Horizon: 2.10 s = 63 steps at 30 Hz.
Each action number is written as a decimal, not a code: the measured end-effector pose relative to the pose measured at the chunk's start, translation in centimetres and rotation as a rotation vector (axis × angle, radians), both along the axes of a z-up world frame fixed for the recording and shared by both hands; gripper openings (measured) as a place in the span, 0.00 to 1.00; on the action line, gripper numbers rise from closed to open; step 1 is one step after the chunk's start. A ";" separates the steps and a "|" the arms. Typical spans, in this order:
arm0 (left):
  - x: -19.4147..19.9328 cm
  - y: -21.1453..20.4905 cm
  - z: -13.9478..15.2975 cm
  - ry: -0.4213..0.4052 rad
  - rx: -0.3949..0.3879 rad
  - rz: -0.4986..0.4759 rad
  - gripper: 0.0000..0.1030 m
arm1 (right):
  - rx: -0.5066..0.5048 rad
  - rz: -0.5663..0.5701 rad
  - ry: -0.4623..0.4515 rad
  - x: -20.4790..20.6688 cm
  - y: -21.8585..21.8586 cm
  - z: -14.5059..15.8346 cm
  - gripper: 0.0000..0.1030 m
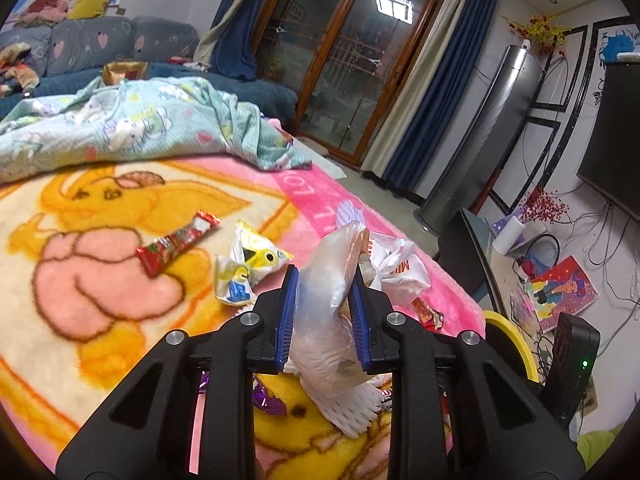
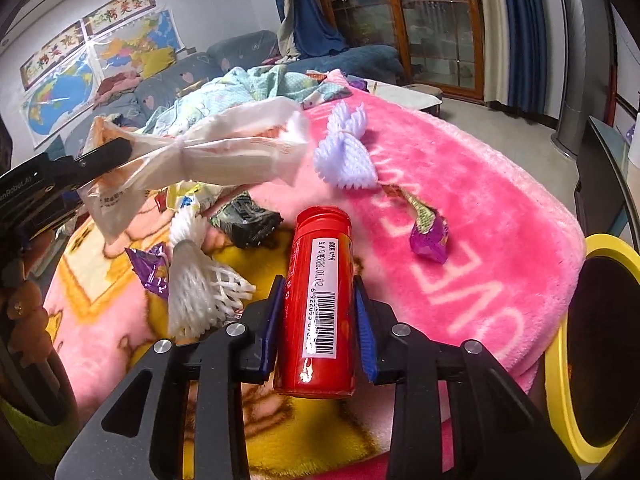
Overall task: Collect trash
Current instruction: 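Grasp the clear plastic bag with left tool while right tool grasps red can, then carry the clear bag and red can over the bin and release both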
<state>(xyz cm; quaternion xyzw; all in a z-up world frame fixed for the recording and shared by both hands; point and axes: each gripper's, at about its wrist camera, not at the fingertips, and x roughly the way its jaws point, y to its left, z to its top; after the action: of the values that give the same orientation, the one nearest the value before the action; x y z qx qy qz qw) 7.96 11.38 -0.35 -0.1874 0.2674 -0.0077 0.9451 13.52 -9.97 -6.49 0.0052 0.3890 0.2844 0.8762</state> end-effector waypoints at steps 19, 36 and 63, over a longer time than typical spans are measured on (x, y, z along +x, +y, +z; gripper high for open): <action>-1.2 -3.7 3.0 -0.079 0.023 -0.075 0.17 | 0.042 -0.107 -0.073 0.6 -5.5 4.0 0.29; -0.2 -9.4 3.5 -0.091 0.066 -0.199 0.17 | 0.066 -0.254 -0.148 1.2 -12.1 6.9 0.29; 1.5 -21.3 0.9 -0.057 0.168 -0.478 0.17 | 0.061 -0.500 -0.137 2.3 -23.2 6.3 0.29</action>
<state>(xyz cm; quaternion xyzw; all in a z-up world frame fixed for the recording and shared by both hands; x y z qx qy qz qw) 9.50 -9.95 0.59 -0.0395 0.2771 -0.2142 0.9358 15.83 -33.18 -0.21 0.1081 0.3065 0.0704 0.9431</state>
